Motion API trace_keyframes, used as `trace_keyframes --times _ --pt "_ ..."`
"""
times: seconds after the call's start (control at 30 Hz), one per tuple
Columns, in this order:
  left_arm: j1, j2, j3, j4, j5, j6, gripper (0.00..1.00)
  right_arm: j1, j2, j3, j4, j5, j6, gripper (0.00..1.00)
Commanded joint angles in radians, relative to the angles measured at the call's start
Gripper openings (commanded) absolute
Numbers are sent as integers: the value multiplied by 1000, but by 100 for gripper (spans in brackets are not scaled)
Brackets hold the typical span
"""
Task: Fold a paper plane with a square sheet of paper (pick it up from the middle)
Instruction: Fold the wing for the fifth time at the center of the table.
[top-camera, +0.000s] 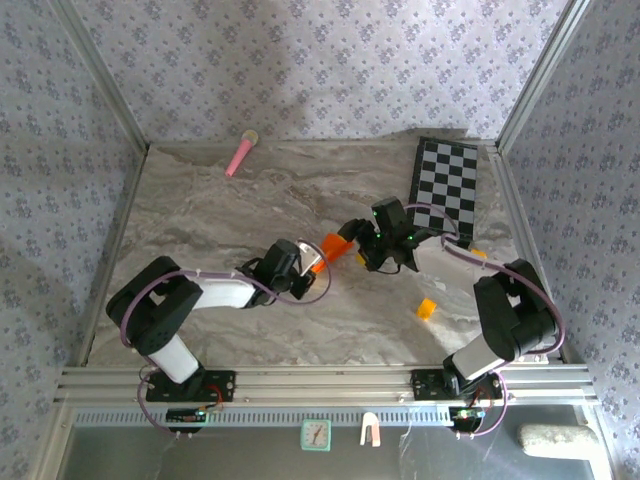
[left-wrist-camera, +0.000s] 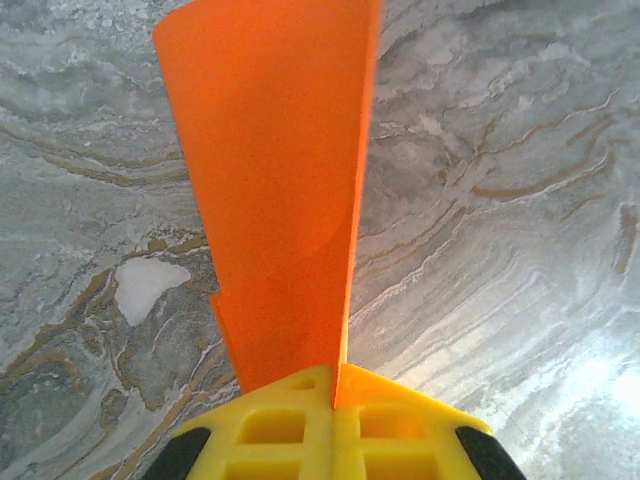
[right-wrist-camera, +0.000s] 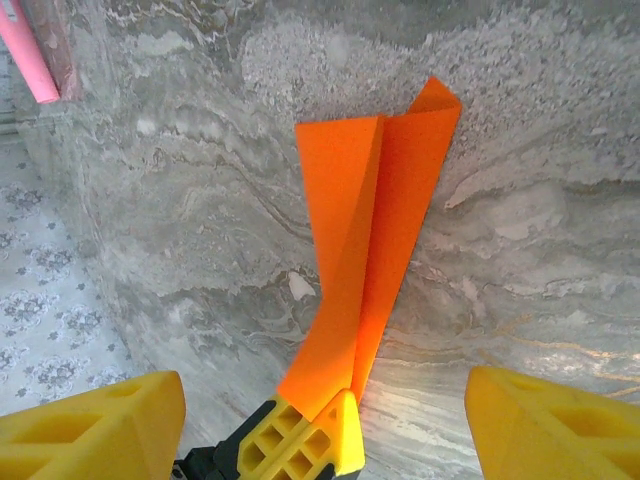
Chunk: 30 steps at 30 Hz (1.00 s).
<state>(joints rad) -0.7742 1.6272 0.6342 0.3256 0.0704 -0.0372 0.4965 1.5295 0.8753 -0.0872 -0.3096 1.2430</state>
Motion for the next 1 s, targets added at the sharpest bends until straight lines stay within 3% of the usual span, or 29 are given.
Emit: trace_keyframes --times 0.0,0.47,0.97 --pt "22 -12 3 11 100 -81 0 -10 -24 -20 -30 26 -29 76" --pt "66 21 49 -57 240 -215 0 -22 -22 -41 -4 7 -77 76" --pt "104 96 108 -114 365 -295 0 -26 -21 -91 155 -63 -176 75"
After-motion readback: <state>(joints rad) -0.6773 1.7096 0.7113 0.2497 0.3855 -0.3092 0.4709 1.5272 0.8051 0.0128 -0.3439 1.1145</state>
